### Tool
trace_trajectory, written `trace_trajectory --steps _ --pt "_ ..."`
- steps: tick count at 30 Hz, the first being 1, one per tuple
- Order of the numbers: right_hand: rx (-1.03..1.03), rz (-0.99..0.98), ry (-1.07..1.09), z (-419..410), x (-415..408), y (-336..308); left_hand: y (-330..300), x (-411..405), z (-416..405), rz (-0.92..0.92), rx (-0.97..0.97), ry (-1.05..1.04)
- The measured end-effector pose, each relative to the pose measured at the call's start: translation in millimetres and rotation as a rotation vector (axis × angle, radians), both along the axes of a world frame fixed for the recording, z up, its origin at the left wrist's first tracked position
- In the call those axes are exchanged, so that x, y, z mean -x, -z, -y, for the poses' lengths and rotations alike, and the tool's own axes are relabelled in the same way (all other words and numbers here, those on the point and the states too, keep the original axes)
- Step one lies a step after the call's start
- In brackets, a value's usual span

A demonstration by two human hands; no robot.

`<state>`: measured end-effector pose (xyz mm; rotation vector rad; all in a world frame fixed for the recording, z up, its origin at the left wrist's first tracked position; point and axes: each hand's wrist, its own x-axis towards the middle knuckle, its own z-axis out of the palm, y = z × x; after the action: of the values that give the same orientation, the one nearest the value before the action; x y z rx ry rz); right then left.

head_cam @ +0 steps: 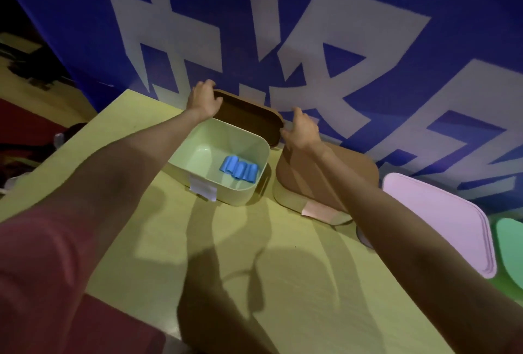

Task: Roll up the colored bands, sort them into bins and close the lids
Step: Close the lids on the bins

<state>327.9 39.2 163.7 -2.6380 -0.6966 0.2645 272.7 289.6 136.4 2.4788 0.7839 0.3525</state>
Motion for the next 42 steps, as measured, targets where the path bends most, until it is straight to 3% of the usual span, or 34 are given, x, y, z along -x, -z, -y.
trace_trajectory --steps 6,16,23,27,37,42 --pt "-0.042 -0.108 0.066 -25 -13 30 20 -5 -17 -0.010 0.018 0.096" --pt "-0.146 -0.020 -0.032 -33 -13 51 15 18 -27 0.051 -0.164 0.210" --pt "-0.336 0.289 -0.119 -7 35 19 -21 74 -16 0.446 -0.188 0.174" --pt "-0.435 0.380 -0.209 13 70 28 -13 111 -4 0.558 -0.233 0.174" --pt "-0.423 0.535 -0.379 30 124 78 42 180 10 0.483 -0.182 0.138" --pt "-0.401 0.578 -0.456 27 131 88 61 201 -1 0.391 -0.504 0.178"
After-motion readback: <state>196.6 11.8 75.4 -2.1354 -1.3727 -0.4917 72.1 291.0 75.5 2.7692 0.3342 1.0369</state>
